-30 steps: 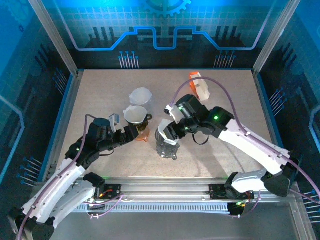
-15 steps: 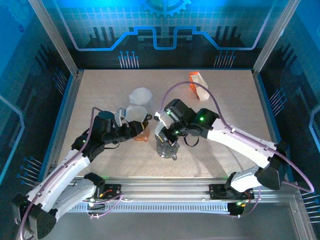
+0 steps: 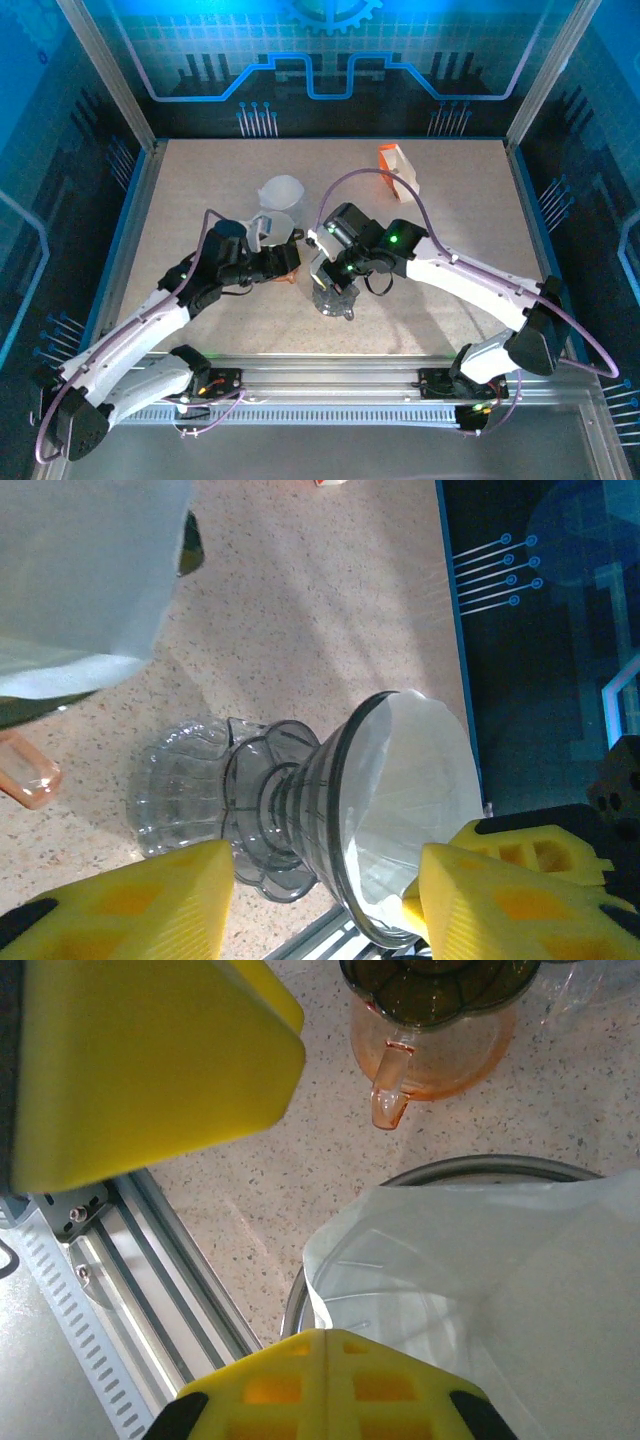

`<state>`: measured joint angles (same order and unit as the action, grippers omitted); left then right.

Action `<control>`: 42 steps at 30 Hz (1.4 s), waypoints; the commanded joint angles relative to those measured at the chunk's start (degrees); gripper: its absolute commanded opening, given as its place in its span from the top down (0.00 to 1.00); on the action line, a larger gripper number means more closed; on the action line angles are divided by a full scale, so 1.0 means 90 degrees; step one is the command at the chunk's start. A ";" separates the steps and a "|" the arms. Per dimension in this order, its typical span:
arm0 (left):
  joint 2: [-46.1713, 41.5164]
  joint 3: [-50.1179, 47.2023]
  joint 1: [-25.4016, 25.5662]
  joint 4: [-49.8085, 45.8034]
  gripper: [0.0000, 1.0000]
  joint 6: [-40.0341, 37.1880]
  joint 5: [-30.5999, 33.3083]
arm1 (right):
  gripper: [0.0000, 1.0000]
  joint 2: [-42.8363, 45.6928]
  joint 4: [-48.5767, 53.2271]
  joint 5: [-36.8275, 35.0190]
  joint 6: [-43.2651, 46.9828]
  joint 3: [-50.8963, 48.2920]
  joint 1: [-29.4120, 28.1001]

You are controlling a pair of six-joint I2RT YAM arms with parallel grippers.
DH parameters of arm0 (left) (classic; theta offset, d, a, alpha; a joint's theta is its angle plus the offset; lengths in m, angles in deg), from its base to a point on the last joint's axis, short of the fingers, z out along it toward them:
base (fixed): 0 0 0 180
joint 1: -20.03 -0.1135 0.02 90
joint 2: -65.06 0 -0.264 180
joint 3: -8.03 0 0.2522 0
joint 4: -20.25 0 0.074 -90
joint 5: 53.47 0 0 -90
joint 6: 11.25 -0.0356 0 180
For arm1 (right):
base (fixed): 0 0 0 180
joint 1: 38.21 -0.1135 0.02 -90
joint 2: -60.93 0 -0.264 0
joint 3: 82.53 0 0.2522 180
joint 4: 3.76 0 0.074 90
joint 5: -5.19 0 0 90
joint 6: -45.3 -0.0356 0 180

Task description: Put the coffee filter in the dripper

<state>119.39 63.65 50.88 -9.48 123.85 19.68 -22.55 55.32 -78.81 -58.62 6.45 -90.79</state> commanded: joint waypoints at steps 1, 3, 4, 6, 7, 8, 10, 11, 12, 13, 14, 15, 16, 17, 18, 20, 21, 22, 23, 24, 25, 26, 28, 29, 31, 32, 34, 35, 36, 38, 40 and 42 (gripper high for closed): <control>0.0108 0.0155 0.0130 0.0201 0.48 0.0076 -0.0085 | 1.00 -0.0015 -0.0089 -0.0017 -0.0074 -0.0132 -0.0095; 0.0159 0.0144 0.0178 0.0230 0.48 0.0097 -0.0082 | 0.99 0.0064 -0.0137 -0.0004 -0.0085 -0.0152 -0.0095; 0.0179 0.0143 0.0193 0.0238 0.48 0.0101 -0.0077 | 0.97 0.0125 -0.0162 -0.0021 -0.0090 -0.0155 -0.0095; 0.0201 0.0153 0.0214 0.0241 0.48 0.0102 -0.0062 | 0.91 0.0242 -0.0171 -0.0031 -0.0092 -0.0131 -0.0090; 0.0216 0.0168 0.0232 0.0241 0.48 0.0091 -0.0062 | 0.88 0.0298 -0.0163 -0.0063 -0.0094 -0.0118 -0.0094; 0.0232 0.0177 0.0241 0.0243 0.48 0.0089 -0.0053 | 0.84 0.0360 -0.0153 -0.0088 -0.0095 -0.0116 -0.0092; 0.0260 0.0194 0.0262 0.0250 0.47 0.0076 -0.0049 | 0.78 0.0440 -0.0153 -0.0108 -0.0095 -0.0106 -0.0089; 0.0270 0.0200 0.0273 0.0251 0.47 0.0083 -0.0033 | 0.73 0.0475 -0.0143 -0.0120 -0.0104 -0.0101 -0.0095; 0.0280 0.0194 0.0276 0.0256 0.47 0.0084 -0.0034 | 0.69 0.0509 -0.0141 -0.0125 -0.0109 -0.0096 -0.0095; 0.0282 0.0191 0.0288 0.0251 0.47 0.0086 -0.0033 | 0.64 0.0547 -0.0143 -0.0109 -0.0114 -0.0096 -0.0096; 0.0274 0.0193 0.0291 0.0251 0.46 0.0077 -0.0031 | 0.60 0.0603 -0.0133 -0.0127 -0.0116 -0.0096 -0.0095; 0.0264 0.0198 0.0287 0.0234 0.46 0.0077 -0.0023 | 0.57 0.0646 -0.0124 -0.0160 -0.0124 -0.0096 -0.0098; 0.0250 0.0207 0.0287 0.0214 0.45 0.0062 -0.0001 | 0.53 0.0717 -0.0114 -0.0228 -0.0124 -0.0096 -0.0096; 0.0236 0.0206 0.0292 0.0200 0.45 0.0063 0.0010 | 0.50 0.0774 -0.0099 -0.0276 -0.0129 -0.0097 -0.0086; 0.0225 0.0214 0.0290 0.0194 0.44 0.0048 0.0025 | 0.49 0.0820 -0.0078 -0.0319 -0.0133 -0.0088 -0.0081; 0.0228 0.0228 0.0293 0.0200 0.44 0.0050 0.0005 | 0.47 0.0908 0.0016 -0.0488 -0.0138 -0.0040 -0.0057; 0.0241 0.0237 0.0302 0.0216 0.44 0.0038 -0.0018 | 0.47 0.0930 0.0062 -0.0566 -0.0152 -0.0012 -0.0040; 0.0260 0.0253 0.0305 0.0230 0.46 0.0030 -0.0051 | 0.47 0.0937 0.0134 -0.0665 -0.0172 0.0027 -0.0002; 0.0290 0.0268 0.0326 0.0231 0.49 0.0025 -0.0080 | 0.48 0.0932 0.0223 -0.0756 -0.0192 0.0071 0.0035; 0.0323 0.0291 0.0352 0.0226 0.51 0.0000 -0.0084 | 0.48 0.0909 0.0312 -0.0853 -0.0192 0.0116 0.0067; 0.0364 0.0321 0.0400 0.0204 0.53 -0.0029 -0.0074 | 0.48 0.0844 0.0450 -0.1022 -0.0185 0.0182 0.0101; 0.0403 0.0353 0.0435 0.0178 0.54 -0.0055 -0.0056 | 0.48 0.0763 0.0609 -0.1186 -0.0159 0.0255 0.0127; 0.0466 0.0406 0.0516 0.0144 0.53 -0.0095 -0.0039 | 0.48 0.0619 0.0843 -0.1504 -0.0110 0.0365 0.0167; 0.0504 0.0435 0.0555 0.0116 0.52 -0.0125 -0.0027 | 0.48 0.0581 0.0877 -0.1572 -0.0091 0.0381 0.0178; 0.0541 0.0491 0.0631 -0.0018 0.52 -0.0181 0.0074 | 0.49 0.0561 0.0789 -0.1473 -0.0019 0.0351 0.0169; 0.0546 0.0512 0.0651 -0.0090 0.52 -0.0211 0.0119 | 0.51 0.0550 0.0732 -0.1431 0.0014 0.0351 0.0159; 0.0555 0.0508 0.0661 -0.0140 0.53 -0.0207 0.0157 | 0.58 0.0502 0.0600 -0.1283 0.0105 0.0333 0.0130; 0.0552 0.0495 0.0663 -0.0126 0.53 -0.0212 0.0145 | 0.64 0.0465 0.0535 -0.1166 0.0132 0.0323 0.0125; 0.0564 0.0491 0.0672 -0.0114 0.54 -0.0202 0.0133 | 0.70 0.0433 0.0486 -0.1039 0.0147 0.0323 0.0121; 0.0580 0.0495 0.0683 -0.0105 0.55 -0.0197 0.0111 | 0.81 0.0310 0.0487 -0.0861 0.0166 0.0332 0.0119; 0.0604 0.0505 0.0691 -0.0129 0.56 -0.0198 0.0113 | 0.87 0.0230 0.0518 -0.0742 0.0218 0.0335 0.0083; 0.0607 0.0517 0.0704 -0.0168 0.55 -0.0207 0.0116 | 0.91 0.0232 0.0509 -0.0618 0.0274 0.0307 0.0028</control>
<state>124.39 66.34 56.58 -9.77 123.35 20.21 -20.06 59.91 -87.22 -57.35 8.12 -89.67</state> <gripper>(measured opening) 0.446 0.101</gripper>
